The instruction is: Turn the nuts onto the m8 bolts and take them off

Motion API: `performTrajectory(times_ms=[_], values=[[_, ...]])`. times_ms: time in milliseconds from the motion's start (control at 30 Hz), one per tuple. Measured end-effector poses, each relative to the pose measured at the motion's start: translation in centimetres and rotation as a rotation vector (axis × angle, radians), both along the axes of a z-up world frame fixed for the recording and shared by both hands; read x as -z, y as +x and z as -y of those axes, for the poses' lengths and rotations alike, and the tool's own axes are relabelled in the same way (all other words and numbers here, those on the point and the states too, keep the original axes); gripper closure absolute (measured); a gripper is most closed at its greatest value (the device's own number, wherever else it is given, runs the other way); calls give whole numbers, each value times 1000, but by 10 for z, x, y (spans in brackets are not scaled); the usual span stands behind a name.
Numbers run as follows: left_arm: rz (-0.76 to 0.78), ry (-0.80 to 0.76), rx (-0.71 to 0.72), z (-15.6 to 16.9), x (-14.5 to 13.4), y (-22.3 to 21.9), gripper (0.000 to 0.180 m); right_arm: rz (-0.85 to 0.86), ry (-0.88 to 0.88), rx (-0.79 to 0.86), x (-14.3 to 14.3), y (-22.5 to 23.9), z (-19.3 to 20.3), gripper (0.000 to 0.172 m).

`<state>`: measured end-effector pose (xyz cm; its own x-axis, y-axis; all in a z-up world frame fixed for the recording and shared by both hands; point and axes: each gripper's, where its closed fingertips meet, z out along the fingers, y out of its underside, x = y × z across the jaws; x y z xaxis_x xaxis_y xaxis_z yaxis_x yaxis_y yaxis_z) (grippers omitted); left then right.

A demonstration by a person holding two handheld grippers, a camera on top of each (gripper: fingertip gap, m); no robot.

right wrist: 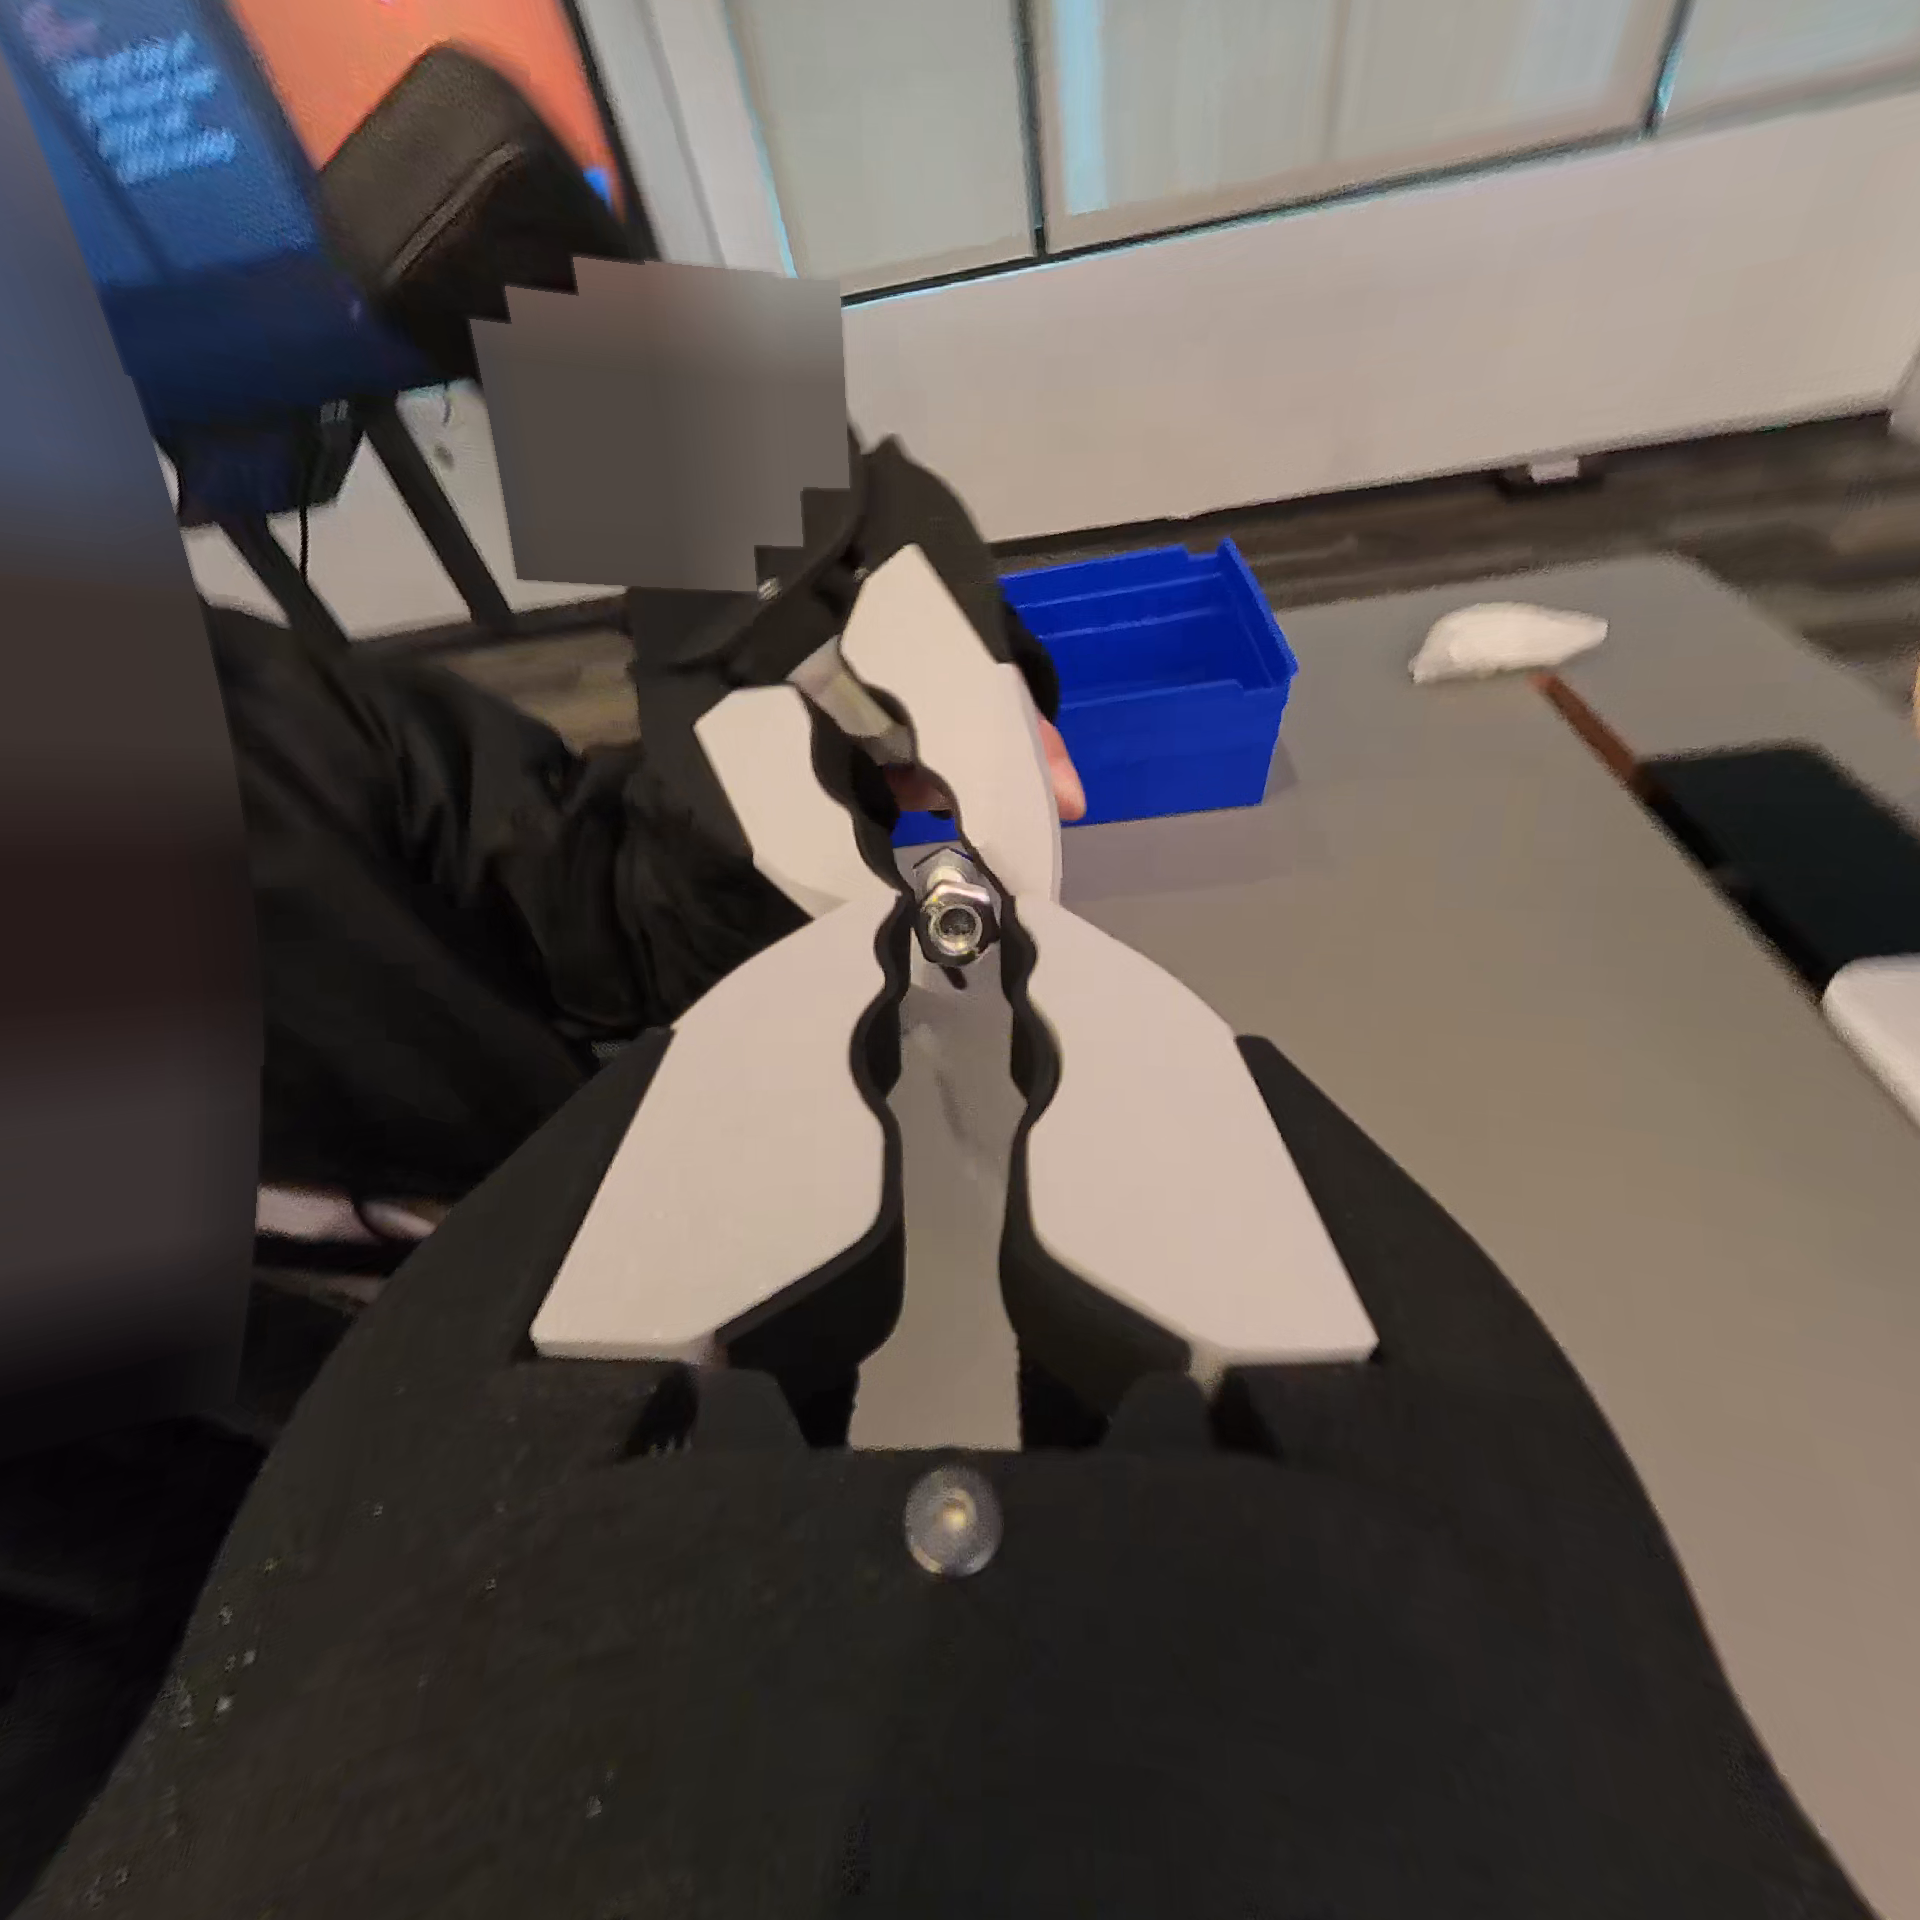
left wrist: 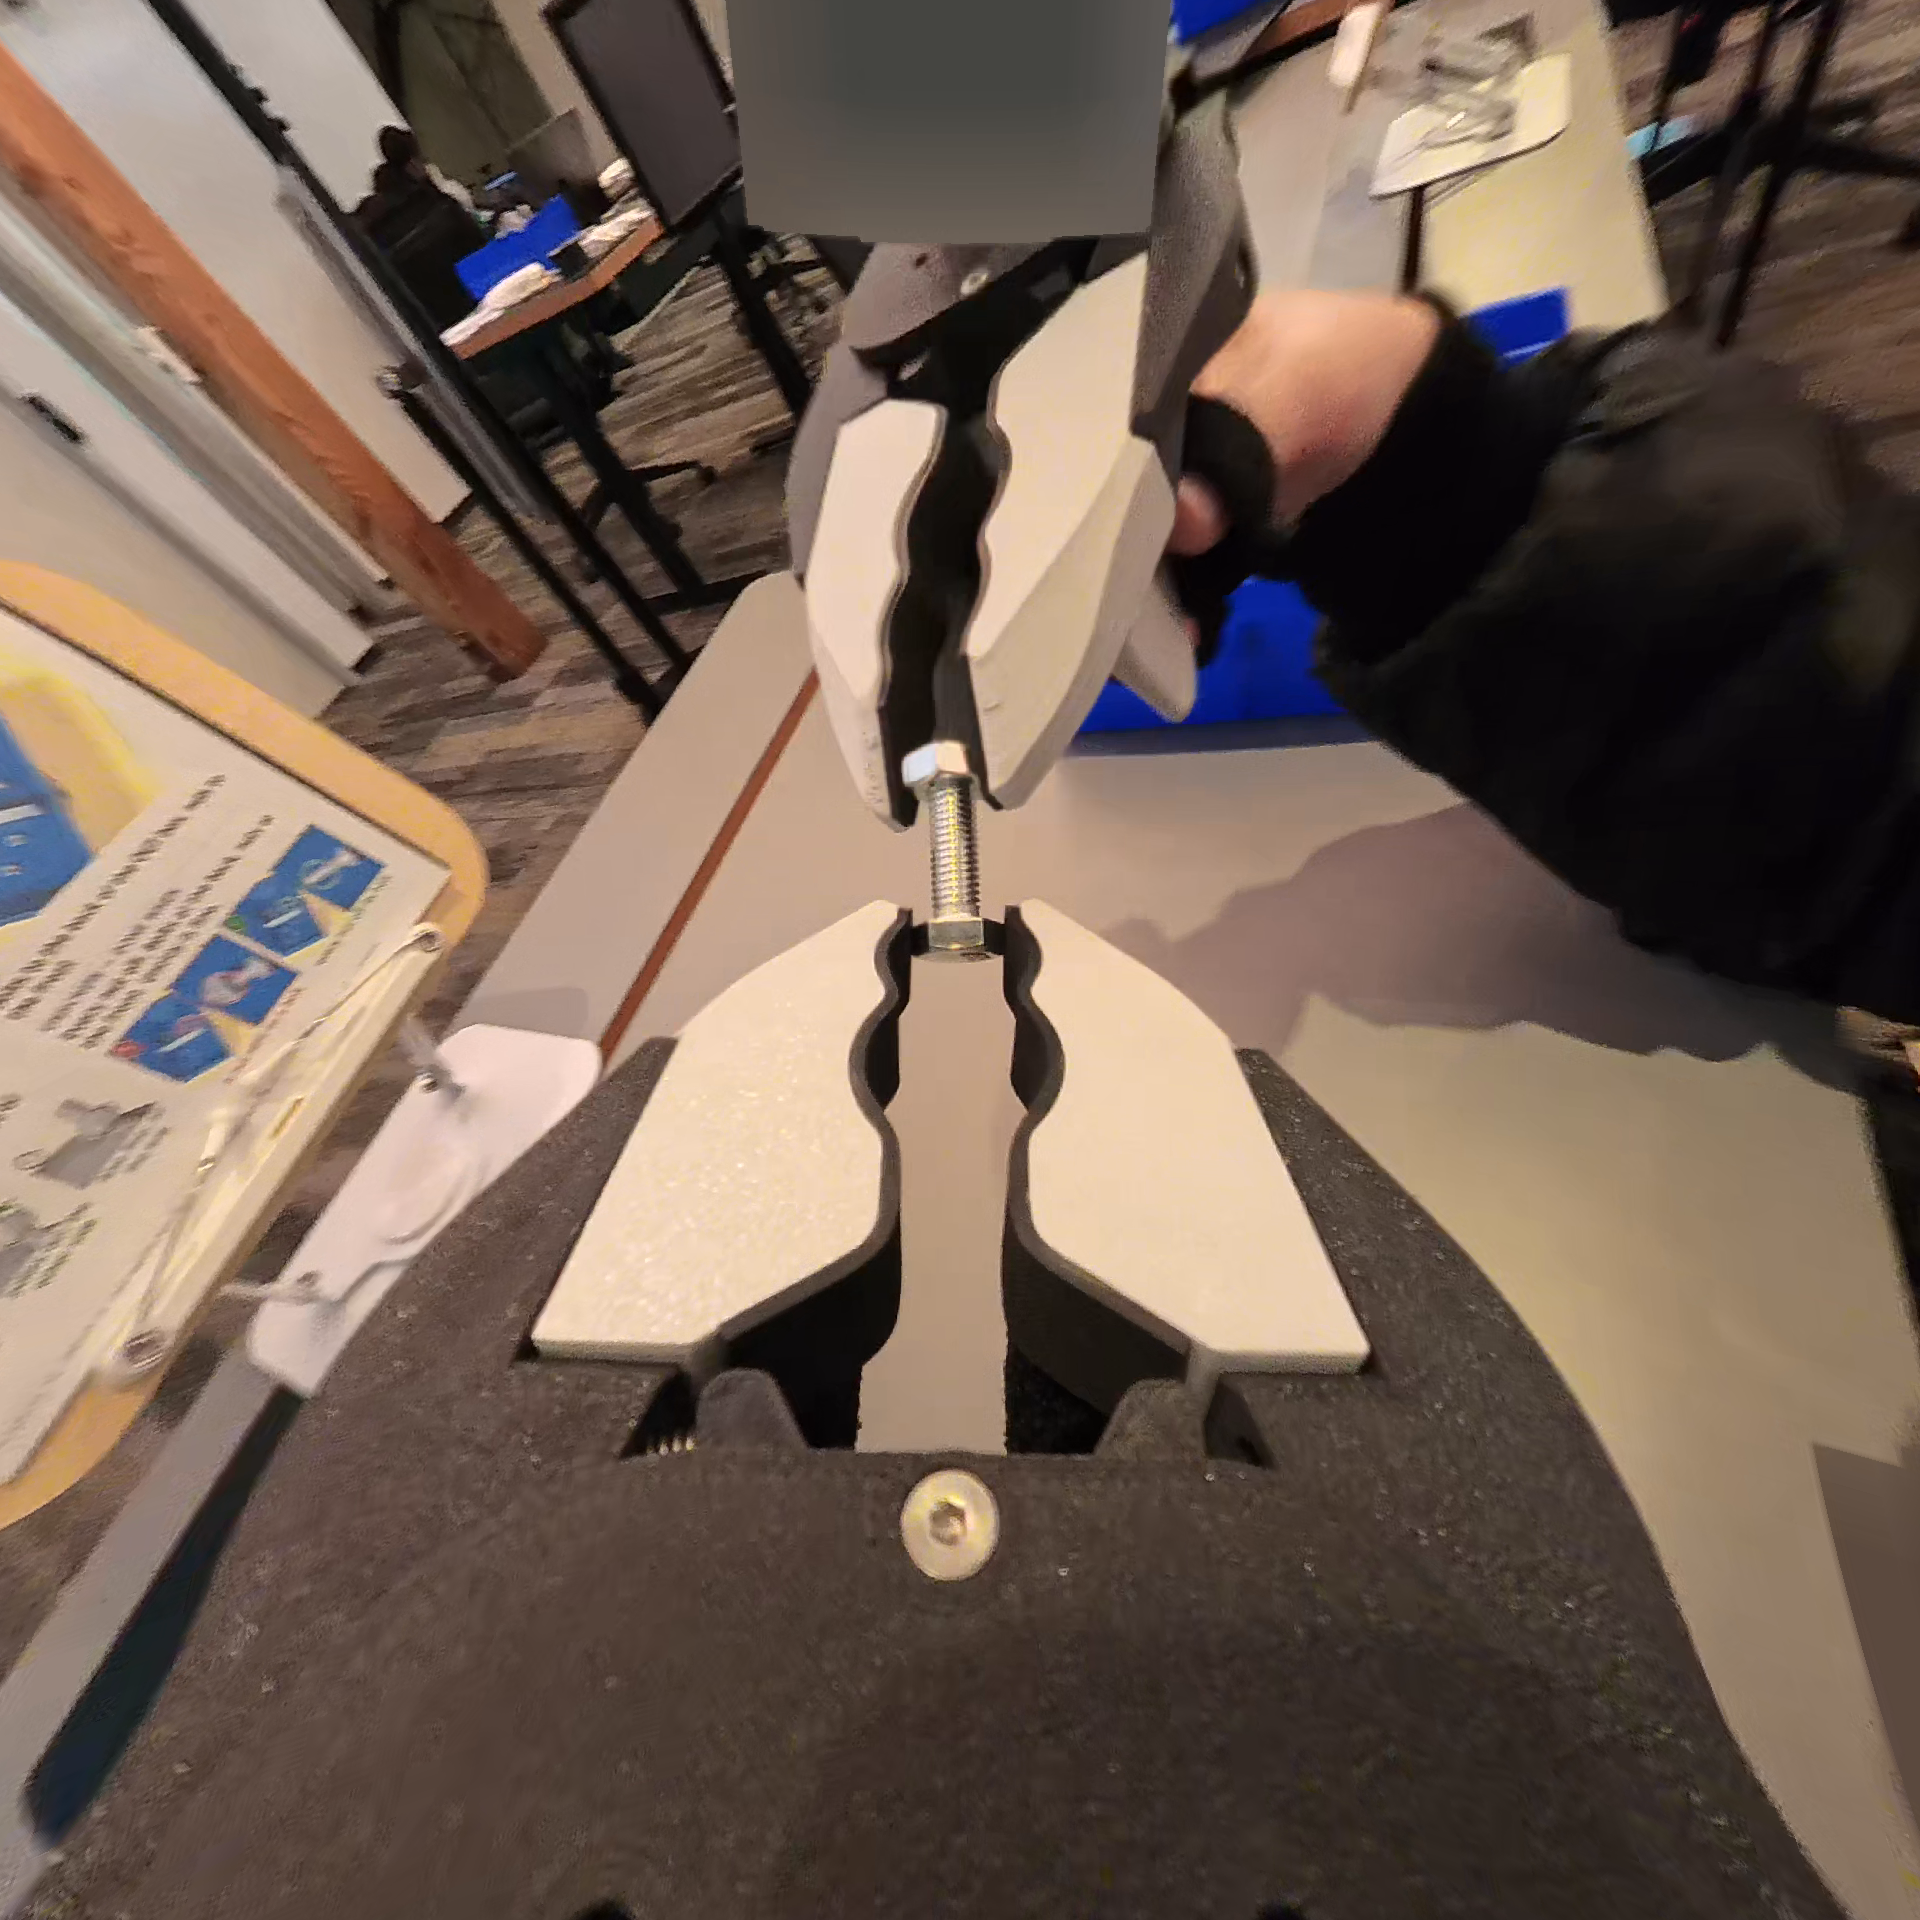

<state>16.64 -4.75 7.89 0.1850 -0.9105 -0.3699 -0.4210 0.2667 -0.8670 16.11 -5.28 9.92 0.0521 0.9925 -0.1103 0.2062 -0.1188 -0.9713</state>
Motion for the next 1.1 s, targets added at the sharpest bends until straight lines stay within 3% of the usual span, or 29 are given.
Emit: performTrajectory(times_ms=[200, 467, 667, 967, 1100], values=[[-9, -112, 122, 20, 5, 3, 164, 8, 414, -111, 5, 3, 17, 156], [11, -124, 141, 22, 2, 3, 164, 20, 596, -70, 2, 3, 19, 156], [43, -45, 91, 14, -7, 1, 164, -38, 406, 11, -10, 5, 9, 135], [75, 165, -73, -8, -21, -3, 164, -141, -130, 61, -23, 7, 0, 143], [79, 202, -105, -13, -23, -4, 164, -182, -187, 79, -29, 10, -3, 145]])
